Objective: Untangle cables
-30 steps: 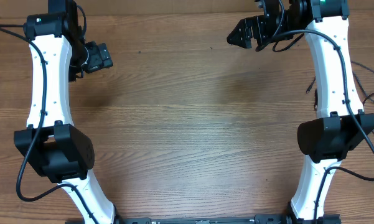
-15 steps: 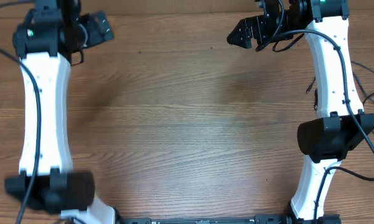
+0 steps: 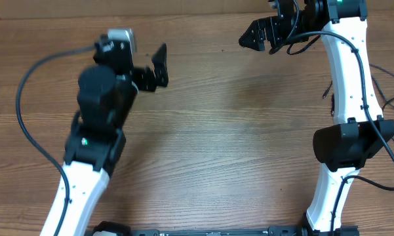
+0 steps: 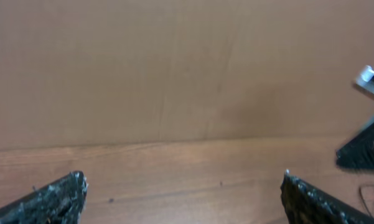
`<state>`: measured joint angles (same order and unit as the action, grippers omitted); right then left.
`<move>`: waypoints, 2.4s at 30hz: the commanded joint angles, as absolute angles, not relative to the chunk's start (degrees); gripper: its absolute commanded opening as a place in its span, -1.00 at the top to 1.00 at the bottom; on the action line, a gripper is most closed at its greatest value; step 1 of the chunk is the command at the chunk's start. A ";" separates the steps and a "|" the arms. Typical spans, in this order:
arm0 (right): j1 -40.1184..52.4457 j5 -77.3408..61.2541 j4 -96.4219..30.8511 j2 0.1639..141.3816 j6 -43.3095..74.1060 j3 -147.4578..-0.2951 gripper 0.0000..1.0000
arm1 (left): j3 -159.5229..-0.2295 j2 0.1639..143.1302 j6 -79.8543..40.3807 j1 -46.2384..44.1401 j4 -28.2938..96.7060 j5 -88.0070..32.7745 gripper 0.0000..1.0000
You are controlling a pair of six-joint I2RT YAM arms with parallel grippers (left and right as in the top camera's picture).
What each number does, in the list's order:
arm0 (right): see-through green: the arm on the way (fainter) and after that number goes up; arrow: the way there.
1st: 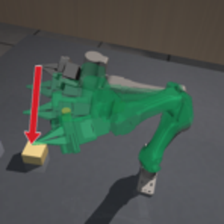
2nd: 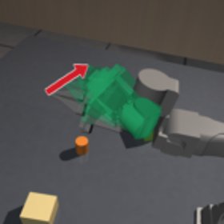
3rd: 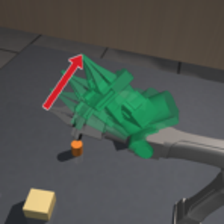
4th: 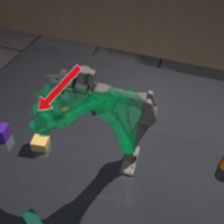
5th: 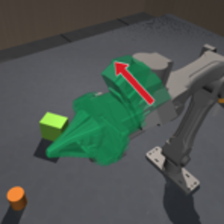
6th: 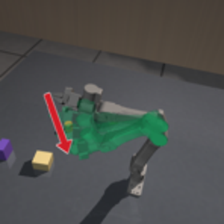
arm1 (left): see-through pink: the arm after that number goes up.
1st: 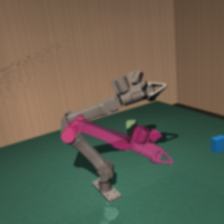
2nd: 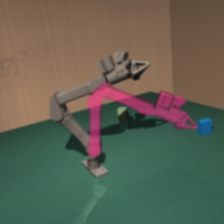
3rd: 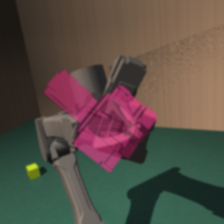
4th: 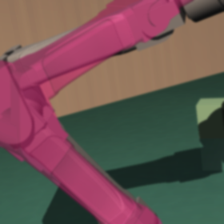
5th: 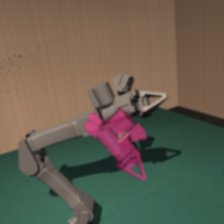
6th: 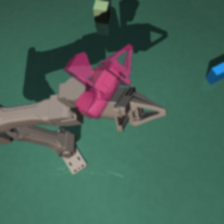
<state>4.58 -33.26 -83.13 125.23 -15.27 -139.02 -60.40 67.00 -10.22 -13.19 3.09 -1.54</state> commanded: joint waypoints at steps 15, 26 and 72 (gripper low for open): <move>4.49 -33.95 -82.83 124.55 -15.94 -138.76 -1.00 | -19.51 28.08 3.27 -9.04 -17.26 -1.50 -0.99; 4.49 -33.98 -82.83 124.55 -15.94 -138.76 -1.00 | -0.05 13.15 -5.02 -5.13 -21.74 -1.50 -0.99; 4.49 -33.95 -82.85 124.55 -15.94 -138.76 -1.00 | -0.30 0.25 -6.02 0.71 4.47 -1.52 -0.99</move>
